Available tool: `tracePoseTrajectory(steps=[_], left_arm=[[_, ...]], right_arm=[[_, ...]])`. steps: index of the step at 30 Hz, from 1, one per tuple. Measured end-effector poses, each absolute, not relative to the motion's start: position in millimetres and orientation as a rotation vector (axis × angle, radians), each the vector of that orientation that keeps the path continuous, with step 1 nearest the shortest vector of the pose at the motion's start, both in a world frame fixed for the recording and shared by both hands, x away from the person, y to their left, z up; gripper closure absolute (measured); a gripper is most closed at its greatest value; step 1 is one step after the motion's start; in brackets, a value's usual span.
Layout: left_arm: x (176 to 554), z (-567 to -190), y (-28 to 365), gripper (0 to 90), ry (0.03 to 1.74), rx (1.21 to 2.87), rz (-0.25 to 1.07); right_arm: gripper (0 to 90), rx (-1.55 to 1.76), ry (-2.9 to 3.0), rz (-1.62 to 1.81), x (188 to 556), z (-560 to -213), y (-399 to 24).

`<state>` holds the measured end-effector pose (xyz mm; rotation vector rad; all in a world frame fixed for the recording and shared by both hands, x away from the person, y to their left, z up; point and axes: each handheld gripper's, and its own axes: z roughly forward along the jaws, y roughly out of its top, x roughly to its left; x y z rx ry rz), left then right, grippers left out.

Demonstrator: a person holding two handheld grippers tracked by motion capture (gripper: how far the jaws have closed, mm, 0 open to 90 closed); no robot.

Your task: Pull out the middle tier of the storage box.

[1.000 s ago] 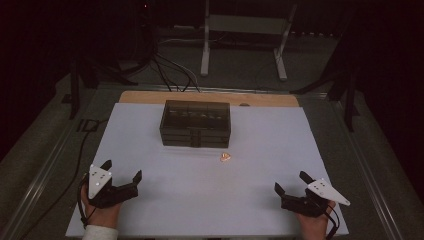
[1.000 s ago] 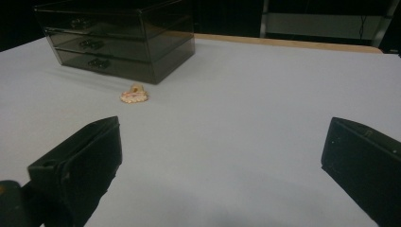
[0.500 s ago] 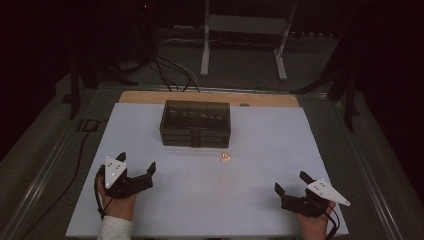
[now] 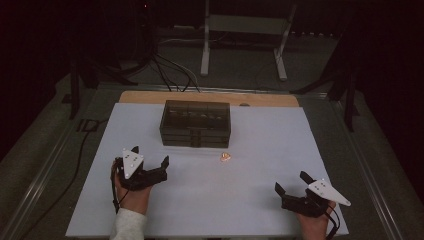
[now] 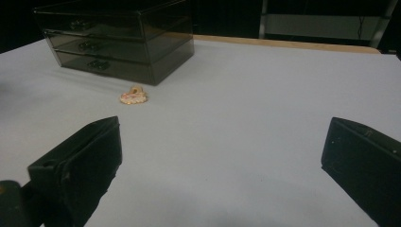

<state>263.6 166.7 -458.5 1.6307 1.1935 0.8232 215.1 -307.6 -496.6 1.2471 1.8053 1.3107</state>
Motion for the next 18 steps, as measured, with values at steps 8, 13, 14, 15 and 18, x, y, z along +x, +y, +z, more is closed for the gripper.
tracePoseTrajectory(steps=[8, 13, 14, 15, 18], left_arm=[[272.4, -462.2, 157.0, 0.9, 1.224, 1.627, 0.809], [277.9, -464.3, 152.2, 0.9, 1.25, 1.622, 0.816], [278.8, -464.6, 151.2, 0.9, 1.254, 1.62, 0.819], [279.9, -465.1, 150.1, 0.9, 1.255, 1.62, 0.819], [282.0, -466.0, 146.7, 0.9, 1.255, 1.625, 0.825]], right_arm=[[0.0, 1.247, 1.805, 1.311, 215.1, -496.5, -307.2], [0.0, 1.245, 1.808, 1.31, 215.2, -496.6, -307.0], [0.0, 1.246, 1.807, 1.311, 215.1, -496.5, -307.0], [0.0, 1.246, 1.807, 1.311, 215.1, -496.6, -307.0], [0.1, 1.246, 1.805, 1.313, 215.1, -496.5, -307.2]])
